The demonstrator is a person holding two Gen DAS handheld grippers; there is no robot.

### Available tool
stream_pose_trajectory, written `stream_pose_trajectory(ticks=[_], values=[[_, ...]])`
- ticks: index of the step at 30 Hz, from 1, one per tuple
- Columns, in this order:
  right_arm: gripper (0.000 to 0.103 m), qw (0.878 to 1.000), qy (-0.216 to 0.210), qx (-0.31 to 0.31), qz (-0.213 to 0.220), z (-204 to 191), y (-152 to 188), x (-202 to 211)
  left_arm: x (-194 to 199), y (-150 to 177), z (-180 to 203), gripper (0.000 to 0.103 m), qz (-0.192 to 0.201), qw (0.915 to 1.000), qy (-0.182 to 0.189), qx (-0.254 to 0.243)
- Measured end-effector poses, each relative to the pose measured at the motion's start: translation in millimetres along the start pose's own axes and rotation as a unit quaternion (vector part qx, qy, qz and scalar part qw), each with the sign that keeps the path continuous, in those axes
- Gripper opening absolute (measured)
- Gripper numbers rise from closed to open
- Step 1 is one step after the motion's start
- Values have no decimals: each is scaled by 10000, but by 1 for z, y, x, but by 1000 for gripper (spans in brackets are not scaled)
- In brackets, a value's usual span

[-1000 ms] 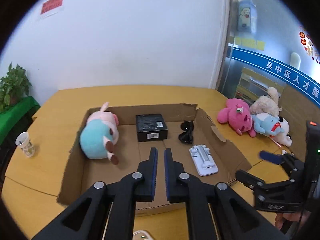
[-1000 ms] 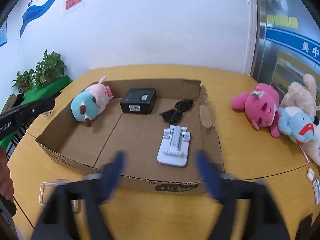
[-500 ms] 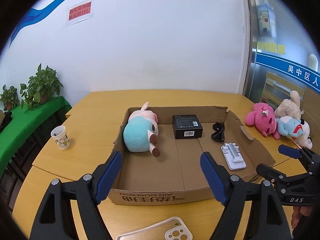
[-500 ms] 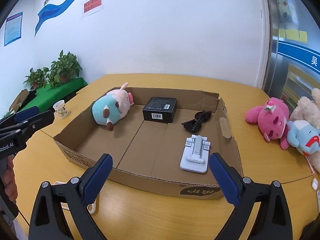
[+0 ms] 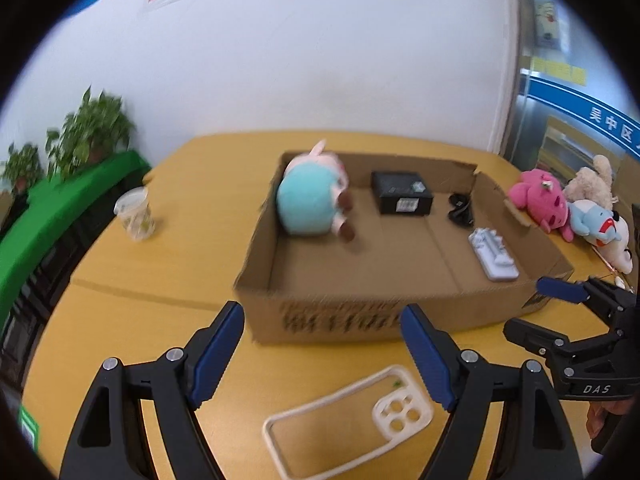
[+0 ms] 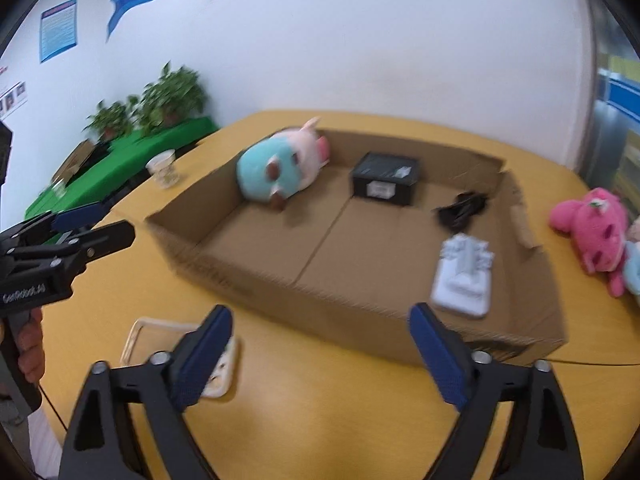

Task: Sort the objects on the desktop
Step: 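Move the right gripper to the clear phone case on the table, then grasp the clear phone case by its white rim and lift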

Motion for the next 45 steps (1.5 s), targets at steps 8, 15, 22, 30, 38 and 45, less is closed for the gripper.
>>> stream_pose_trajectory(ticks=[8,15,22,30,38,45], values=[[57,9920,-1057,296,-619,-71,21,-63,-17,62,-65,79,-922,9928,-490,590],[30,9886,-965,366,-1097,-77,41,-90,-35,104,-75,44,-1552,9828,-441,901],[14,9895,-938,182,-1086,-66,47,-89,-37,107,-58,13,-1547,9857,-225,623],[7,9907,-890,-169,-1014,-50,60,-75,-42,110,-38,8,-1713,9838,48,528],[7,9976,-555,-358,-193,-25,28,-21,-14,58,-5,7,-1110,9927,363,287],[8,9973,-87,-510,524,10,-5,34,13,-21,54,6,-276,9953,886,-258]])
Point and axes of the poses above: each gripper's, at about its wrist camera, not at the fingertips, and x roughly against the way its jaws point, z to its right, y to its underside, the point moved 7 cm from there along -x, roughly the way its jaws point, and after that the axes turned 15 degrees about x, right-handed, at the moved point
